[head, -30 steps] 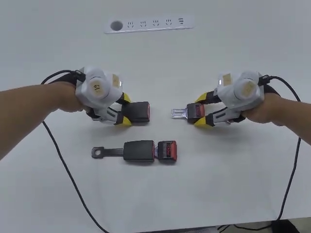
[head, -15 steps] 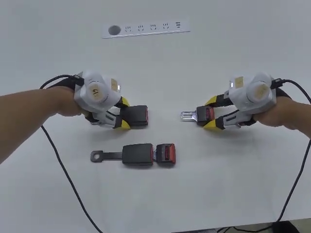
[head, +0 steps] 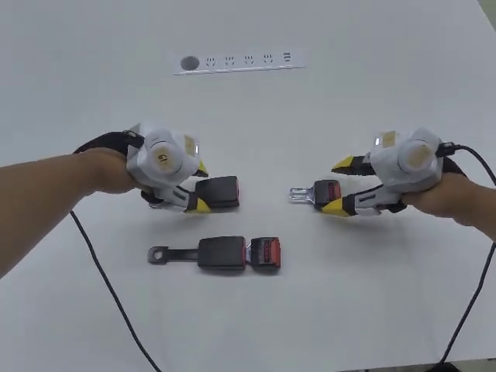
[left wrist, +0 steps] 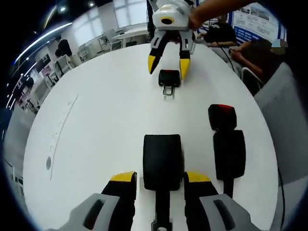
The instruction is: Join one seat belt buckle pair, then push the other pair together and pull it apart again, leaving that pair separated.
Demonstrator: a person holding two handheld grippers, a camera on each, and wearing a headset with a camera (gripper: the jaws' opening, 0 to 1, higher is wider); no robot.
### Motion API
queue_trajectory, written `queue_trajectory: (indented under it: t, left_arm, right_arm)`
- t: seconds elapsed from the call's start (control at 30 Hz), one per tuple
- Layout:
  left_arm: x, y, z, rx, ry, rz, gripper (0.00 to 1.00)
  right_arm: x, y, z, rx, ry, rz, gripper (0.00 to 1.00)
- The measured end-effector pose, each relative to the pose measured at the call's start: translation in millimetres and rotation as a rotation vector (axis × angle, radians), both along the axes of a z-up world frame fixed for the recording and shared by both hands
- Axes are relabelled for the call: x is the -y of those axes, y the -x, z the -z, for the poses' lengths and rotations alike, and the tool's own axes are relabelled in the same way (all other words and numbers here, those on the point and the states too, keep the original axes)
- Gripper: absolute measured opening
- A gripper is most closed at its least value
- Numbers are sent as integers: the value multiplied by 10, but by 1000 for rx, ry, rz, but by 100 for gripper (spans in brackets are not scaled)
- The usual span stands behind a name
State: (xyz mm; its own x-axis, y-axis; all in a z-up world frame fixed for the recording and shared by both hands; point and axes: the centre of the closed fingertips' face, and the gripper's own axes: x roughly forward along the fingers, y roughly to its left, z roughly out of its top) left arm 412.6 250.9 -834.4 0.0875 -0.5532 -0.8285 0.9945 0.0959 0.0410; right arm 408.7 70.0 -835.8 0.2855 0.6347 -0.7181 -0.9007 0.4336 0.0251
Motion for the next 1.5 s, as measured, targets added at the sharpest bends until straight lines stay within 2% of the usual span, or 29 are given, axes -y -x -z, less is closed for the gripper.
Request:
queue_trajectory:
  t: [0.1,0.13,0.17,0.2,0.23,0.27,0.33,0.4,0.43,0.5,0.53,0.6,0.67,0.7,0.73,0.8,0.9,0.97,1.1,1.2,1.27,1.33,1.4,1.5]
  left_arm:
    - [-2,-78,-176,33,69,-98,56]
    - [-30,-96,-233,44,79,-142,59]
    - [-60,-101,-258,54,77,-153,65]
    - [-90,-125,-312,88,85,-178,69]
    - [-95,-124,-363,97,109,-201,72]
    - [-79,-94,-436,74,161,-253,74]
    - [-103,-75,-522,56,203,-317,76]
    - [-170,-81,-629,82,240,-389,78]
    - [-201,-69,-661,81,249,-420,79]
    - [-227,-12,-780,74,320,-486,80]
    - [-248,18,-854,86,361,-516,83]
    - [-332,85,-926,98,380,-566,87]
    - [-397,135,-972,110,385,-596,91]
    - [-448,135,-998,137,384,-618,94]
    - [-489,164,-1044,161,397,-633,95]
    - [-501,262,-1117,147,448,-650,95]
    - [-577,376,-1161,165,442,-660,97]
    - [-591,469,-1211,156,479,-669,99]
    - [-683,691,-1203,155,466,-652,100]
    - [-736,839,-1215,149,480,-633,100]
    - [-782,929,-1207,139,473,-620,100]
    - [-829,994,-1208,142,467,-610,100]
    - [-883,1072,-1204,148,453,-587,100]
    - [-972,1147,-1213,142,465,-586,100]
  right_arm:
    - [-4,-27,-128,31,-47,76,62]
    - [-7,-34,-162,39,-58,99,65]
    - [-7,-50,-225,60,-77,133,67]
    - [-11,-57,-280,73,-92,165,70]
    - [2,-58,-317,83,-99,191,71]
    - [18,-69,-349,95,-101,221,71]
    - [3,-62,-449,128,-132,262,74]
    - [-5,-23,-521,144,-141,296,79]
    - [-9,-3,-564,157,-148,314,79]
    - [-8,4,-642,188,-174,365,82]
    - [-10,23,-669,199,-181,387,85]
    - [-49,114,-725,223,-189,394,87]
    - [-86,192,-780,223,-222,431,87]
    - [-108,229,-796,220,-243,442,88]
    - [-121,260,-802,228,-235,440,89]
    - [-135,306,-788,236,-231,441,91]
    - [-202,400,-825,254,-235,428,94]
    - [-253,471,-863,264,-238,414,96]
    - [-343,617,-930,285,-239,382,99]
    - [-404,738,-932,287,-240,354,100]
    - [-440,842,-934,271,-246,336,100]
    - [-458,927,-956,294,-236,313,100]
    - [-469,999,-958,292,-227,297,100]
    - [-482,1110,-942,290,-211,270,100]
